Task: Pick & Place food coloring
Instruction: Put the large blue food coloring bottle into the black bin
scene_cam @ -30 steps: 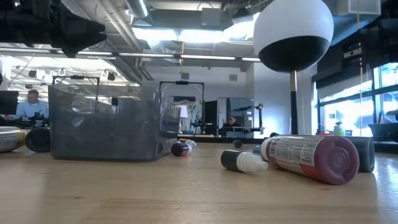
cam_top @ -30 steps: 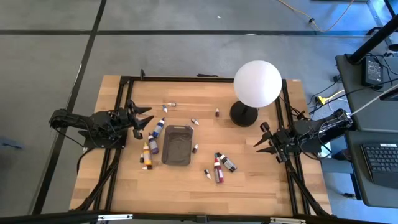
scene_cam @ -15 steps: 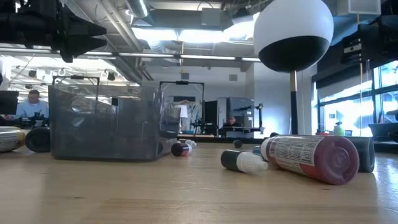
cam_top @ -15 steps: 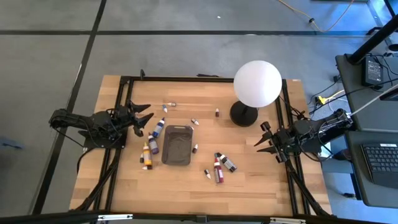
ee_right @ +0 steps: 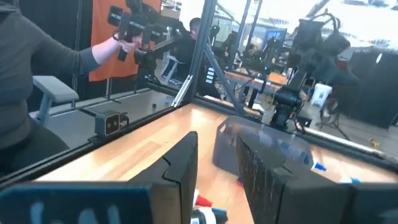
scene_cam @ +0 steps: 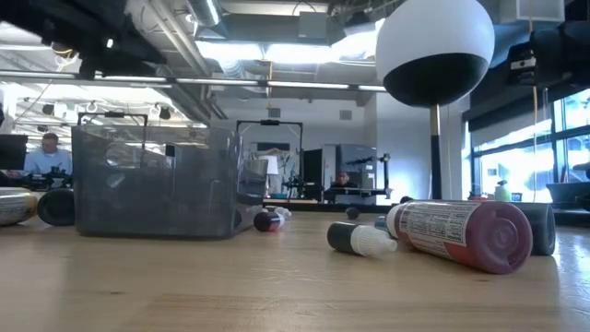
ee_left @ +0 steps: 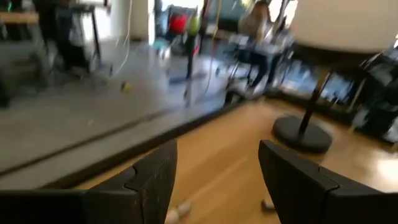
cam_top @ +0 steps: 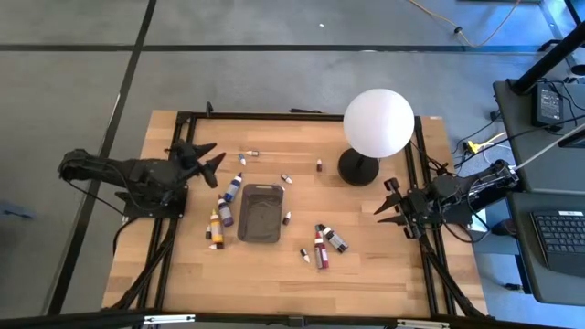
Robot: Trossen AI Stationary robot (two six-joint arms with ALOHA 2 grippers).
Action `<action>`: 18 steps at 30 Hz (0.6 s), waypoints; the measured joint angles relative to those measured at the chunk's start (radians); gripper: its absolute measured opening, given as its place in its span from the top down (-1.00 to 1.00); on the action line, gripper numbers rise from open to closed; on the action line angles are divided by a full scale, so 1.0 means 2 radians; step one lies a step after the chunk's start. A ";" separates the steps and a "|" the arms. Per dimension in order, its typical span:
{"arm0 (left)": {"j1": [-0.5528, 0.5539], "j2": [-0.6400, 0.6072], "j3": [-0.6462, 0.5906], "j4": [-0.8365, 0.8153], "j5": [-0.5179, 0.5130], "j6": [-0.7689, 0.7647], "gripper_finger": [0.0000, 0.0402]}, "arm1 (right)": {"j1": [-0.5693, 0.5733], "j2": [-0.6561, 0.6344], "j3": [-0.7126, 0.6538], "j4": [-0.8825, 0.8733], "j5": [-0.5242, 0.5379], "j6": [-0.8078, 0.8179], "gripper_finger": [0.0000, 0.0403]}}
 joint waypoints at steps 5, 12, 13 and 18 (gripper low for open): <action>0.046 0.106 0.089 -0.170 0.064 -0.135 -0.11 | 0.000 0.000 0.000 0.013 0.000 -0.023 0.43; 0.157 0.232 0.135 -0.250 0.244 -0.185 -0.11 | 0.000 0.000 0.000 0.017 0.000 -0.023 0.43; 0.173 0.248 0.135 -0.249 0.273 -0.180 -0.11 | 0.000 0.000 0.000 0.019 0.000 -0.023 0.43; 0.225 0.325 0.135 -0.246 0.348 -0.137 -0.11 | 0.000 0.000 0.000 0.032 0.000 -0.023 0.43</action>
